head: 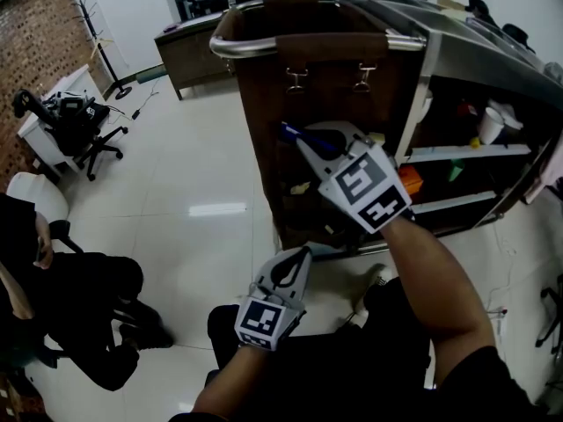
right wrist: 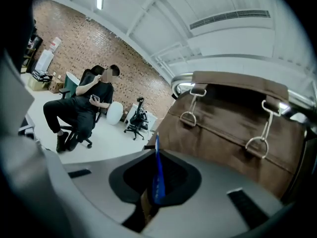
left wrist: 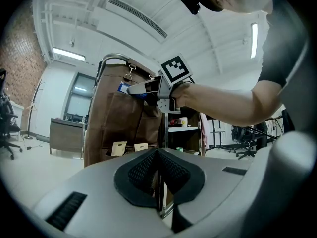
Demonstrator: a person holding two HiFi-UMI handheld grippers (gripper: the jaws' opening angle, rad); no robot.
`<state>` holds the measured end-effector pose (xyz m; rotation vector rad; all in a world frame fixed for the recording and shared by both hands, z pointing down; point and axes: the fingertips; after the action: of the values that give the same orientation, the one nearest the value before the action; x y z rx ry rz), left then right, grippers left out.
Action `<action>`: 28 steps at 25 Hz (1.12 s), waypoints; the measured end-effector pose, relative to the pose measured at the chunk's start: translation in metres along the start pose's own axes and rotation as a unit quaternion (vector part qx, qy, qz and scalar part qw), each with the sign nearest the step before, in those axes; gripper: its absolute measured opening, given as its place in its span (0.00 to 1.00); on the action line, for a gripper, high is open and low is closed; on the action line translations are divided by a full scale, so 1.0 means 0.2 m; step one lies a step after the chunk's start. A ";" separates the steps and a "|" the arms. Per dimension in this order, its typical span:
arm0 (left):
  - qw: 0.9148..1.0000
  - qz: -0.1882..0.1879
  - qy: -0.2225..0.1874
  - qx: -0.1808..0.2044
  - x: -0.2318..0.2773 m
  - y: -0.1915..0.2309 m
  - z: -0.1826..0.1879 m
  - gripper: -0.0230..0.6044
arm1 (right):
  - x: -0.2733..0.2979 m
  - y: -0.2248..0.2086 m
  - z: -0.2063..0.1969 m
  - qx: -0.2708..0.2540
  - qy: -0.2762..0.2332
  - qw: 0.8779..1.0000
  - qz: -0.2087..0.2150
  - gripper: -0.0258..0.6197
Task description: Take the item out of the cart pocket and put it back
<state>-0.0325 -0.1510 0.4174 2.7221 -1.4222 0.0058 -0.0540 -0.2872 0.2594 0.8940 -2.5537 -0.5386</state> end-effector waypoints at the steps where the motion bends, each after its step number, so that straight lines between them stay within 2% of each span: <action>1: 1.000 0.001 -0.001 0.001 0.00 0.00 0.00 0.04 | 0.00 0.00 0.00 0.004 -0.002 1.000 0.002 0.07; 6: 1.000 0.001 0.000 0.008 0.01 0.01 -0.01 0.04 | -0.05 -0.03 0.04 0.043 -0.026 0.999 0.012 0.07; 12: 1.000 0.001 -0.002 0.006 0.00 0.00 0.01 0.04 | -0.16 -0.08 0.19 0.041 -0.061 0.997 0.001 0.07; 21: 1.000 0.003 -0.005 0.010 0.00 0.00 0.00 0.04 | -0.52 -0.14 0.51 0.038 -0.144 0.989 -0.022 0.07; 28: 1.000 0.003 -0.007 0.013 0.00 0.00 0.01 0.04 | -0.80 -0.09 0.54 0.061 -0.190 0.979 -0.033 0.07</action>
<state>-0.0326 -0.1507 0.4151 2.7428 -1.4437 0.0063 0.0211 -0.1720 0.1229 1.0030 -2.9354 -0.6308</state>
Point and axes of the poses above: the fingertips, and each gripper's own axes: x forward along the fingers, y to its left, z out of its top, and after that the axes turned 3 degrees about z, right-handed
